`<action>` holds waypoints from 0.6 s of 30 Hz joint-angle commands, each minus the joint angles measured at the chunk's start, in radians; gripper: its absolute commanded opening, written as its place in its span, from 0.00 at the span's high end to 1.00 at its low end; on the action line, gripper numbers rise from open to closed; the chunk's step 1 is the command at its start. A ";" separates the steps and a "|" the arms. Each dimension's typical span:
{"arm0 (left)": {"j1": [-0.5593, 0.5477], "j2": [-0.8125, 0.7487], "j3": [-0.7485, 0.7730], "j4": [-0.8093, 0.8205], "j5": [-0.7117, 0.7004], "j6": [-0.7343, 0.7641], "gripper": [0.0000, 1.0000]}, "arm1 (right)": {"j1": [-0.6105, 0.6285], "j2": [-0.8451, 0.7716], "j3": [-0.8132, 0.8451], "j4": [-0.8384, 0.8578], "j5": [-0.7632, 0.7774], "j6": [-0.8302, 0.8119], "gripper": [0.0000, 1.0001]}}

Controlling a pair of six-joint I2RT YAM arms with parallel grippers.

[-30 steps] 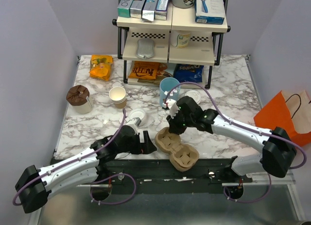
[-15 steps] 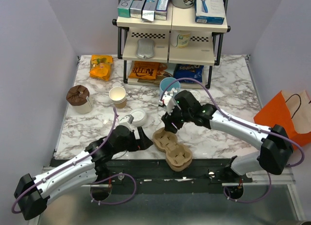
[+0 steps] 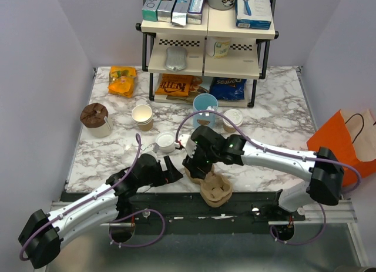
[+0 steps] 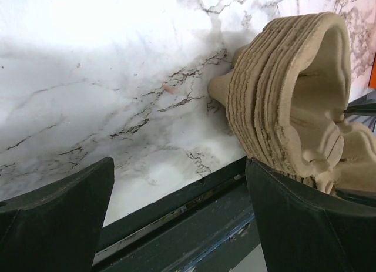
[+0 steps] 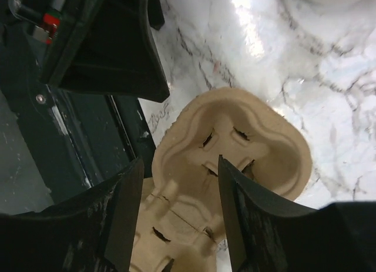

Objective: Pack the takeout coffee

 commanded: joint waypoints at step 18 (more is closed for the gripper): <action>0.012 0.043 -0.043 0.146 0.101 -0.023 0.01 | 0.049 0.119 0.065 -0.084 0.028 0.127 0.51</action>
